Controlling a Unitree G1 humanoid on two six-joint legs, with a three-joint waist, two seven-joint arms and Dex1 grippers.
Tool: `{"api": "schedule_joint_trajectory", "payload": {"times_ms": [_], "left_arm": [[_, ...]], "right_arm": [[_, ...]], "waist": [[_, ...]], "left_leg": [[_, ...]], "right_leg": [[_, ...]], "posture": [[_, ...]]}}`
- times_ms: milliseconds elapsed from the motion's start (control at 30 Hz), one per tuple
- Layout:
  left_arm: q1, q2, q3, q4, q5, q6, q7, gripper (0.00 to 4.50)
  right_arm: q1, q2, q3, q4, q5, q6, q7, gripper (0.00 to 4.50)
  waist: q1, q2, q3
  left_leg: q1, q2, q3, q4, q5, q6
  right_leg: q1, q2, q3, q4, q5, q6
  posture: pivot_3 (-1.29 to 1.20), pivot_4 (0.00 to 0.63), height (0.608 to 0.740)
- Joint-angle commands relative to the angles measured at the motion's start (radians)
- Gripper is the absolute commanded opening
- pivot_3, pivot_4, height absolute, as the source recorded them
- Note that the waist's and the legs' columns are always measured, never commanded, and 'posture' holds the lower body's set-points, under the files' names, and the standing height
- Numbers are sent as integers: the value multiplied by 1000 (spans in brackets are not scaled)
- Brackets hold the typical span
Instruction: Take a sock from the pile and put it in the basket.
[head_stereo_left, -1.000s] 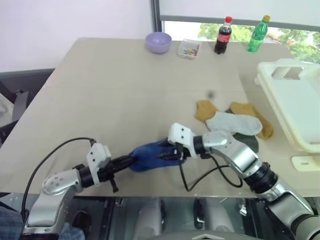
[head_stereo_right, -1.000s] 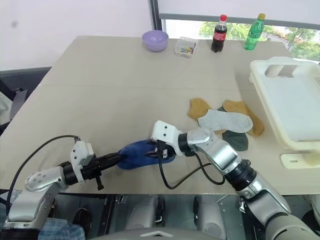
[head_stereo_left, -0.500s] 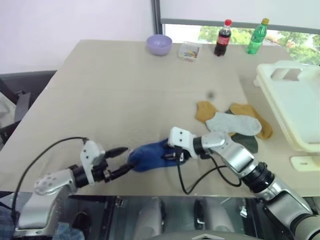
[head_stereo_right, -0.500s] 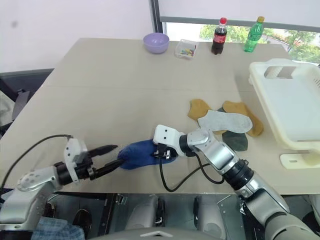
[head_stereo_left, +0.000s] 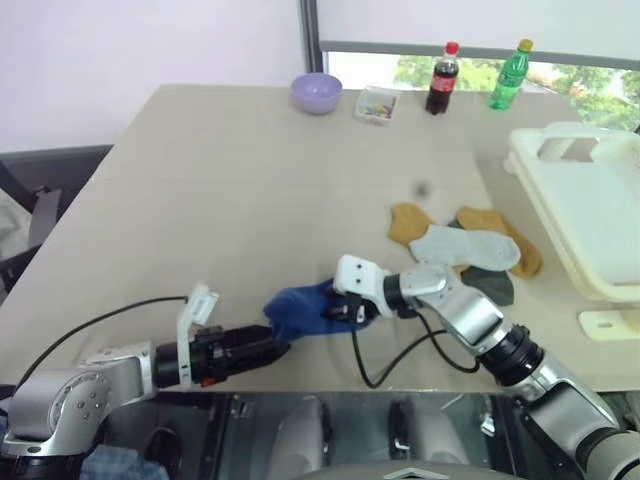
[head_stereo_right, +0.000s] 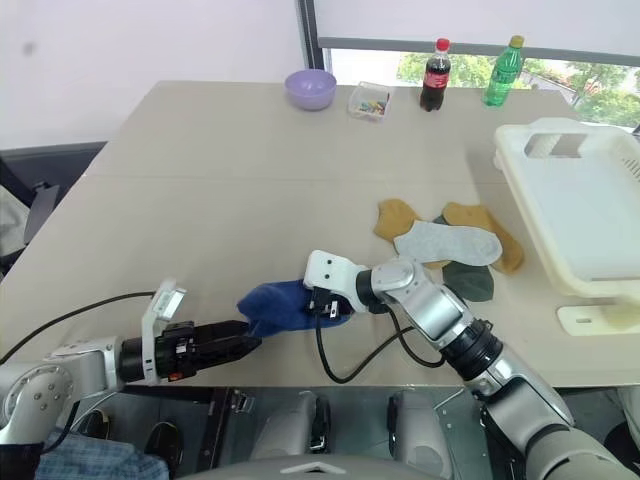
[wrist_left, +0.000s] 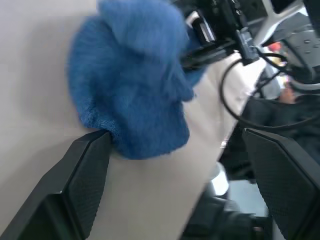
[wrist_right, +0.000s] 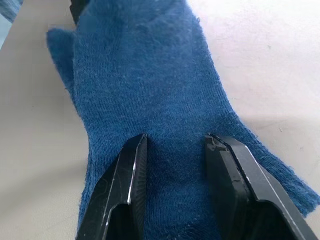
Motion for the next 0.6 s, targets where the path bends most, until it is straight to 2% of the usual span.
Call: {"api": "schedule_joint_trajectory", "payload": {"times_ms": [33,200,333,600], "left_arm": [[-10,-70,-18,68,-30,62,76,4431],[-72,-210,54,127,-162,127,177,4431],[-119,-288,79,153,-229,142,253,4431],[-145,-354,68,161,-267,122,278,4431]], "right_arm": [[18,1,26,32,-36,13,-5,1816],[21,11,21,31,-49,15,-12,1816],[24,11,17,37,-55,10,-12,1816],[26,12,16,39,-64,7,-14,1816]], "waist": [[0,1,-1],[2,1,-3],[1,-1,-3],[0,-2,-3]], "left_leg": [[1,0,0,0,0,0],[10,0,-1,-1,0,0],[10,0,-1,-1,-1,-2],[9,0,-1,-2,-1,-1]], "right_leg": [[1,0,0,0,0,0],[9,-1,0,-1,0,0],[10,-1,-1,-1,0,0],[10,-1,-1,-2,0,0]], "posture": [[0,150,736],[0,150,736],[0,150,736],[0,150,736]]}}
